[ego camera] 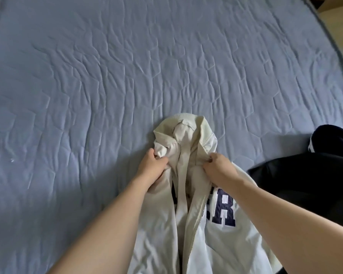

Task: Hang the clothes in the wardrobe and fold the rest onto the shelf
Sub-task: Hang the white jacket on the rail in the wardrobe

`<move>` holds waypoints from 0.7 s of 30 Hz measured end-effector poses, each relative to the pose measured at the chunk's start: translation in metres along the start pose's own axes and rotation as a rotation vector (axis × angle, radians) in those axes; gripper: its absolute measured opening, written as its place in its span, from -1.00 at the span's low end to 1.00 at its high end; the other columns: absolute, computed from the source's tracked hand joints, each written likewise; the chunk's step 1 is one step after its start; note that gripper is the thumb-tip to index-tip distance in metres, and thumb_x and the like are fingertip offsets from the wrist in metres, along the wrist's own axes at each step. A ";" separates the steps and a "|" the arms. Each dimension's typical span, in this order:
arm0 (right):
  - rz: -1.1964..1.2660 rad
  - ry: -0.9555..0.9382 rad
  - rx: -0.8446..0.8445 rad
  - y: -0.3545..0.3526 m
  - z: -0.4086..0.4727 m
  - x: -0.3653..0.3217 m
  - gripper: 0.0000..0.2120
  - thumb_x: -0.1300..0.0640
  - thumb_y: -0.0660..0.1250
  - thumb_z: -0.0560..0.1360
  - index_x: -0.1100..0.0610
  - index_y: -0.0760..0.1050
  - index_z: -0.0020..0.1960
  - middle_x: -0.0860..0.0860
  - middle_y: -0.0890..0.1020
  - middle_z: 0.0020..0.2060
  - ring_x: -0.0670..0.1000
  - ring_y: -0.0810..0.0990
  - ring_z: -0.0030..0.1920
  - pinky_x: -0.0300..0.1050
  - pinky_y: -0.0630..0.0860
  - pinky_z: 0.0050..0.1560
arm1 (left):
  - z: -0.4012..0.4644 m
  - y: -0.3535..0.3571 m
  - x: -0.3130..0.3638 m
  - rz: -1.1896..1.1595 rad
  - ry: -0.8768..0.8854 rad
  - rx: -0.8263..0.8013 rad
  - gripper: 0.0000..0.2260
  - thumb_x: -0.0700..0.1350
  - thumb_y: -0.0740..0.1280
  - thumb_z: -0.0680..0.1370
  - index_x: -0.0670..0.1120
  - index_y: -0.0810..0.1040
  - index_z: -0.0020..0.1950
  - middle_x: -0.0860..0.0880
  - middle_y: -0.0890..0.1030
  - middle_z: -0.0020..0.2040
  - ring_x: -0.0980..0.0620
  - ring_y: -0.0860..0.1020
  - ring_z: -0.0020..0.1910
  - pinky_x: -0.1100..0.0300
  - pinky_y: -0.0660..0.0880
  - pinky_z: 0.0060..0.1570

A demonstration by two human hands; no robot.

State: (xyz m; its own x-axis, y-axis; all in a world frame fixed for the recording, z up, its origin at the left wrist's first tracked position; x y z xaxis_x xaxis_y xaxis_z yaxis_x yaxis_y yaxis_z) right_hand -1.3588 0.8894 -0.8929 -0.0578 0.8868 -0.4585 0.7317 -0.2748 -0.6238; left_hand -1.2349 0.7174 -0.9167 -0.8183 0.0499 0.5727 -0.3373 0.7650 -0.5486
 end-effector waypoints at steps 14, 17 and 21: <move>0.136 -0.073 0.014 -0.166 -0.241 -0.145 -0.75 0.13 0.09 0.59 0.25 0.48 0.01 0.04 0.50 -0.26 0.08 0.45 -0.22 -0.16 0.33 -0.23 | -0.289 -0.194 0.095 -0.181 -0.039 0.205 -0.74 0.10 0.30 0.56 -0.08 0.52 -0.14 -0.03 0.56 -0.26 -0.06 0.55 -0.23 0.17 0.42 -0.18; 0.218 -0.121 -0.078 -0.207 -0.308 -0.177 -0.75 0.12 0.13 0.58 0.26 0.50 0.04 0.11 0.45 -0.22 0.05 0.42 -0.21 -0.16 0.32 -0.21 | -0.368 -0.233 0.112 -0.213 0.008 0.298 -0.67 0.10 0.28 0.57 -0.18 0.53 -0.10 -0.16 0.61 -0.21 -0.13 0.59 -0.21 0.10 0.47 -0.18; 0.393 -0.141 -0.027 -0.243 -0.389 -0.202 -0.89 0.21 0.23 0.39 0.11 0.39 -0.32 0.04 0.39 -0.45 0.05 0.37 -0.38 -0.13 0.31 -0.33 | -0.450 -0.284 0.118 -0.323 0.037 0.496 -0.73 0.07 0.27 0.57 -0.14 0.52 -0.06 -0.19 0.62 -0.12 -0.18 0.60 -0.08 0.03 0.49 -0.08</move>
State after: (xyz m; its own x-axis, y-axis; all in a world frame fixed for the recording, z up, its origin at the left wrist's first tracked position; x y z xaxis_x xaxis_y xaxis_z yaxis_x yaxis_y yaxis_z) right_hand -1.2603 0.9215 -0.4024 0.1383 0.6562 -0.7418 0.7342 -0.5706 -0.3679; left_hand -1.0260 0.7945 -0.4194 -0.6243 -0.1066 0.7738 -0.7512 0.3537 -0.5573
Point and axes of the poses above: each hand's wrist, its own z-axis towards the middle knuckle, its own y-axis out of the palm, x = y × z, the point moved 6 cm from there along z, towards the middle knuckle
